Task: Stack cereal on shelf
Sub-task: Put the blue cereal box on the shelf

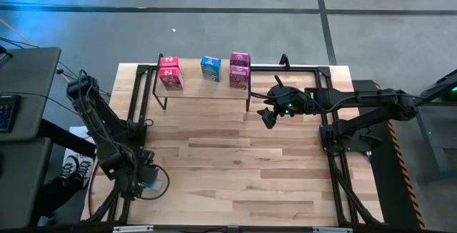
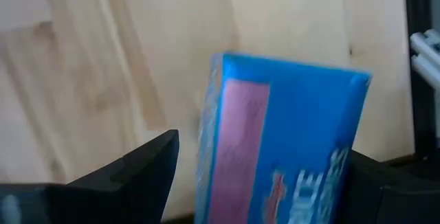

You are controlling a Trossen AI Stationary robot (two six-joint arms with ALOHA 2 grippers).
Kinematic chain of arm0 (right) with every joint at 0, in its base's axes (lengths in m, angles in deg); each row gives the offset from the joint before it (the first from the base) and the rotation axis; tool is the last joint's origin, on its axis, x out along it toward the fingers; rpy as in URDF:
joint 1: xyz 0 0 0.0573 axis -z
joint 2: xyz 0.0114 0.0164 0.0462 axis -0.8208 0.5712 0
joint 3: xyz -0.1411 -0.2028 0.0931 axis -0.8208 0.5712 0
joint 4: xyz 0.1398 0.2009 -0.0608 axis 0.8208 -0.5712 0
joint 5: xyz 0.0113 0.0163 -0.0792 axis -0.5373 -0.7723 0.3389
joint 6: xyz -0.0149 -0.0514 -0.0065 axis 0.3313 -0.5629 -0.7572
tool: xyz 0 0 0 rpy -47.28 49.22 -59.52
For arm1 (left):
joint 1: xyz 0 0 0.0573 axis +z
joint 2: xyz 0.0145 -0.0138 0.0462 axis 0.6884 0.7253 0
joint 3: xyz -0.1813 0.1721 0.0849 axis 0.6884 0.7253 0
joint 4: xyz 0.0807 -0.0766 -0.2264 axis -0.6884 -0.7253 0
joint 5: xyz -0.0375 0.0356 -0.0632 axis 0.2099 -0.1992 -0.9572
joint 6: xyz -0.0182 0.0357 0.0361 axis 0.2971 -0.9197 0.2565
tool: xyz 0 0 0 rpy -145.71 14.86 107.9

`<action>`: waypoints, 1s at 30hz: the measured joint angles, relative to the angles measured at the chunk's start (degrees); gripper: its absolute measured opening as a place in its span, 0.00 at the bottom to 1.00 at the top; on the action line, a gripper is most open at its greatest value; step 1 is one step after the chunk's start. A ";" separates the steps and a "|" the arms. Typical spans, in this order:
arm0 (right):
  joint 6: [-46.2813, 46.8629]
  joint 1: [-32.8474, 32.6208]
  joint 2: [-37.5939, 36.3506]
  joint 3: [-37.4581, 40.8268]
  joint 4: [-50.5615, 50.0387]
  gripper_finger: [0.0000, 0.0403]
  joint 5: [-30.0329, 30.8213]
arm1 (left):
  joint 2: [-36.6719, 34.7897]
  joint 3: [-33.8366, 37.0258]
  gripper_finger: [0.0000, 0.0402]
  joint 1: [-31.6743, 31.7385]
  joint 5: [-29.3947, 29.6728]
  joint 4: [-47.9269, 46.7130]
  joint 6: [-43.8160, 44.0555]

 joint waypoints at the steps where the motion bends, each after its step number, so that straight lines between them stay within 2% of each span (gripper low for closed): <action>1: 0.01 0.00 0.00 0.00 0.00 0.65 0.00 | 0.00 0.55 0.72 0.02 0.02 1.21 0.00; 8: 0.01 0.00 0.00 0.00 0.00 0.65 -0.07 | 0.00 2.18 0.68 0.00 0.71 4.42 -0.02; 19: 0.02 0.00 0.00 0.00 0.00 0.65 -0.07 | -0.01 2.16 0.44 0.01 1.42 4.62 -0.04; 24: 0.02 0.00 0.00 0.00 0.00 0.65 -0.07 | -0.49 0.71 0.39 0.52 -0.77 4.49 0.79; 30: -0.02 0.00 0.00 0.00 0.00 0.65 -0.07 | -3.93 -4.20 0.38 4.88 -4.44 4.46 0.51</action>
